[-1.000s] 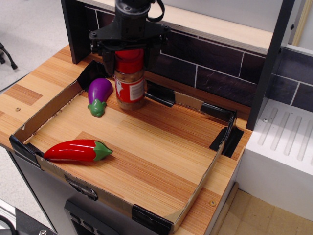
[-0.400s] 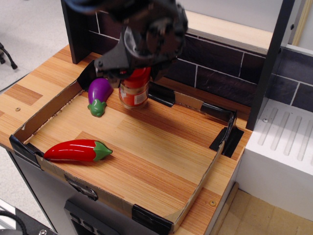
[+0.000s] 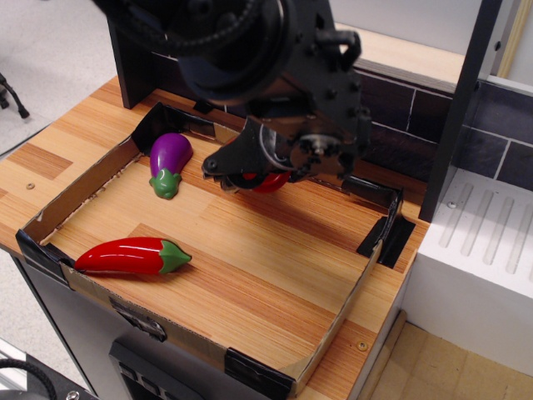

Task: Topple basil bottle

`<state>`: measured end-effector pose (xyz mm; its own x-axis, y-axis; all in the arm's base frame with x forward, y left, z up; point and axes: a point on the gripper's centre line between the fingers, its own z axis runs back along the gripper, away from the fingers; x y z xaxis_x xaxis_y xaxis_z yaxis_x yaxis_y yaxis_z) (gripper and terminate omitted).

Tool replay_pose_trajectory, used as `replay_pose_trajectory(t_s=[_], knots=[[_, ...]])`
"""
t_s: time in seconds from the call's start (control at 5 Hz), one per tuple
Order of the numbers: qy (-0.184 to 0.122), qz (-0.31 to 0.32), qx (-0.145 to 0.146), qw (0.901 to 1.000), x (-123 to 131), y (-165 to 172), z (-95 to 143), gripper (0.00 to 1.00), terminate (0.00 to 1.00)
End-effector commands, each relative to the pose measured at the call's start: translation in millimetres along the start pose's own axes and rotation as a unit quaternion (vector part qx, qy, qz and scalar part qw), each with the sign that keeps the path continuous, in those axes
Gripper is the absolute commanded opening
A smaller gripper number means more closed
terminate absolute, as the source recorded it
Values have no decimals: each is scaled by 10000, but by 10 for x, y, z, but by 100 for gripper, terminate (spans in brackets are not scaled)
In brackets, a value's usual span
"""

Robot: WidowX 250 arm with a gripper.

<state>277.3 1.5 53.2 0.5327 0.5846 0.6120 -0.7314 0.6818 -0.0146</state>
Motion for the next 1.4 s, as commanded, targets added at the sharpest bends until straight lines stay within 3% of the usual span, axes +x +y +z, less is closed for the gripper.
replay_pose_trajectory(t_s=[0.0,0.2,0.4,0.8,1.0,1.2], knots=[[1347,567,-399,9885,-210,-20,267,0,0],[2282,668,-452,9703,-239,0,264,100,0],[2631,663,-289,9620,-225,-46,168,100,0],[2704,633,-422,9597,-177,-38,177,100,0],[2145,704,-688,9718,38,-16,418,100,0],[2132,911,-491,9715,397,17,600,100,0]])
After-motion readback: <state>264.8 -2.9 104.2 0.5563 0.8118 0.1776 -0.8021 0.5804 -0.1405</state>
